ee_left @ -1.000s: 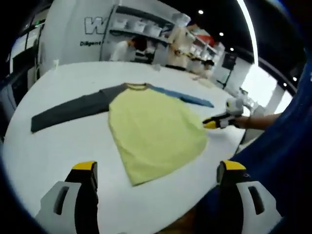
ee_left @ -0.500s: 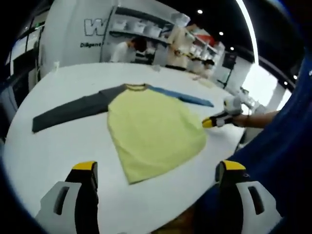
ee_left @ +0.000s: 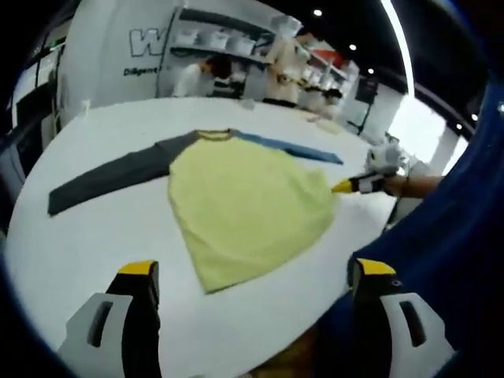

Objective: Fold the garment on the visible template until the final outline fits inside the template.

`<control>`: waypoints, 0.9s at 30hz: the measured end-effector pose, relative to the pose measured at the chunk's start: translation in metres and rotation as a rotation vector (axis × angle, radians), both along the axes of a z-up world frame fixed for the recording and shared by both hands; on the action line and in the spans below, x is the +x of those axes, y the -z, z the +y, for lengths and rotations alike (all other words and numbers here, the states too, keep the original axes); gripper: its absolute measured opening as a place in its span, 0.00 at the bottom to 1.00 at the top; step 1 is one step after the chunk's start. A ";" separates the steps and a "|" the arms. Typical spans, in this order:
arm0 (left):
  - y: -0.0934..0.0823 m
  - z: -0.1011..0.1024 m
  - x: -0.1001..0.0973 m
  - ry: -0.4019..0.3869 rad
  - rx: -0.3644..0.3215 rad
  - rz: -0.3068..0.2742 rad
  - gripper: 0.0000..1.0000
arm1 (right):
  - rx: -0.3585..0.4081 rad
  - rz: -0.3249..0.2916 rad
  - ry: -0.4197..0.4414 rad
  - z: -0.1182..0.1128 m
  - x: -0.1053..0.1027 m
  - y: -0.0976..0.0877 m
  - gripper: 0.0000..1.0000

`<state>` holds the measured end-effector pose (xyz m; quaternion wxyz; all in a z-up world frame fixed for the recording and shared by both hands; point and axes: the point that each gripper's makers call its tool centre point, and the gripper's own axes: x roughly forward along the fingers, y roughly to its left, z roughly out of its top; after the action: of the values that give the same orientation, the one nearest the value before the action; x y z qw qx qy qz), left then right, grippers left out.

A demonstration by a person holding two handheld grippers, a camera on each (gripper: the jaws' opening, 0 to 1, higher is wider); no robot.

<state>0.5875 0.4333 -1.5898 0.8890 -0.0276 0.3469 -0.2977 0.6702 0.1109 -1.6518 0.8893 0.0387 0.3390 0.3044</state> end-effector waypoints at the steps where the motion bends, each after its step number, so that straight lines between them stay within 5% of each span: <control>1: 0.004 0.001 0.000 0.004 -0.001 0.000 0.97 | 0.012 0.005 0.020 -0.007 -0.006 -0.003 0.00; 17: 0.023 -0.014 -0.003 0.041 -0.006 0.037 0.94 | 0.087 0.083 0.151 -0.024 -0.062 0.006 0.00; 27: 0.040 -0.016 0.006 0.041 0.017 0.019 0.81 | 0.098 0.111 0.181 -0.030 -0.074 0.011 0.00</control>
<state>0.5933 0.4175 -1.6294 0.8795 -0.0159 0.3584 -0.3127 0.5958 0.0814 -1.6624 0.8901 0.1293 0.3674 0.2366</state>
